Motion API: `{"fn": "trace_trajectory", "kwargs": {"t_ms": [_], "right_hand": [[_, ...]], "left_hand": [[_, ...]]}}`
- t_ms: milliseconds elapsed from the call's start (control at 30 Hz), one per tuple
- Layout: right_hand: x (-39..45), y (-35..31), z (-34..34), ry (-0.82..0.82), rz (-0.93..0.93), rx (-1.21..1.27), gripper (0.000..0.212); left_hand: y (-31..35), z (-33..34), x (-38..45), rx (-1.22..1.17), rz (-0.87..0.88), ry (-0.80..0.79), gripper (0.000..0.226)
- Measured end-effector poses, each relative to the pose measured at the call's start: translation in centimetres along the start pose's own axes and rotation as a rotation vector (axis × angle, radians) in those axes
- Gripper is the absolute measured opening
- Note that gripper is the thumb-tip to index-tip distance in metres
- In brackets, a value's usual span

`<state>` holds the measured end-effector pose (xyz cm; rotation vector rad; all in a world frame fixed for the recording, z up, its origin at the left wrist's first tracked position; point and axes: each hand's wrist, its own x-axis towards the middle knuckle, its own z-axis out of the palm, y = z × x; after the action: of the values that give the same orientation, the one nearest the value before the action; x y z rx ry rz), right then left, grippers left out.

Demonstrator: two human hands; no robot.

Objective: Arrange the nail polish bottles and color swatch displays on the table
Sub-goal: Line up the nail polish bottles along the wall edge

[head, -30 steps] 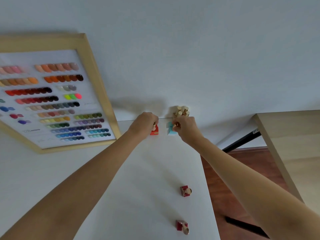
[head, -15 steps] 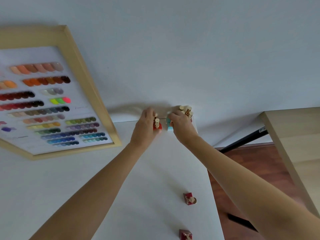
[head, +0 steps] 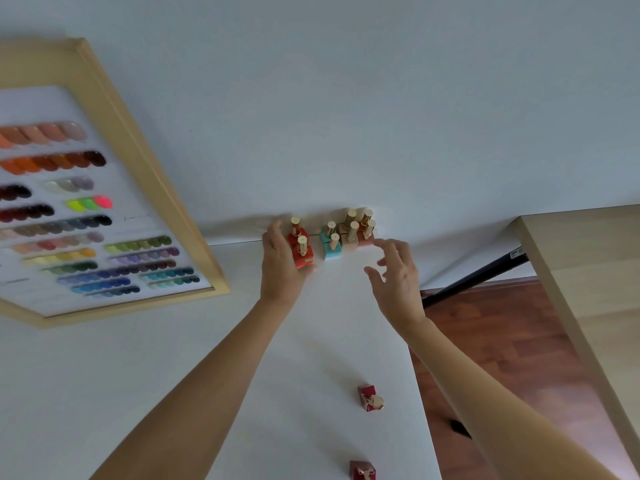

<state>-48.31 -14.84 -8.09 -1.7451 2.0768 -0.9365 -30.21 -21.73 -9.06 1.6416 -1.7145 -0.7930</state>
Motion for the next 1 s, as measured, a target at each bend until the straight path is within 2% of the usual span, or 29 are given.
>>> {"fn": "trace_trajectory", "kwargs": {"t_ms": [200, 400, 467, 667, 1000], "right_hand": [[2.0, 1.6, 1.1, -0.094, 0.311, 0.077, 0.060], [4.5, 1.8, 2.3, -0.156, 0.327, 0.094, 0.065], [4.8, 1.9, 2.7, -0.163, 0.315, 0.079, 0.058], [5.5, 1.9, 3.6, -0.102, 0.297, 0.069, 0.017], [5.7, 2.1, 3.5, -0.131, 0.309, 0.063, 0.009]], "left_hand": [[-0.7, 1.3, 0.1, 0.008, -0.163, -0.072, 0.088], [0.5, 3.3, 0.7, -0.040, -0.249, -0.003, 0.079], [0.9, 3.7, 0.9, -0.050, -0.257, 0.026, 0.079], [1.2, 4.6, 2.0, -0.076, -0.295, 0.085, 0.072], [0.8, 4.5, 2.0, -0.066, -0.265, 0.049, 0.052]]}}
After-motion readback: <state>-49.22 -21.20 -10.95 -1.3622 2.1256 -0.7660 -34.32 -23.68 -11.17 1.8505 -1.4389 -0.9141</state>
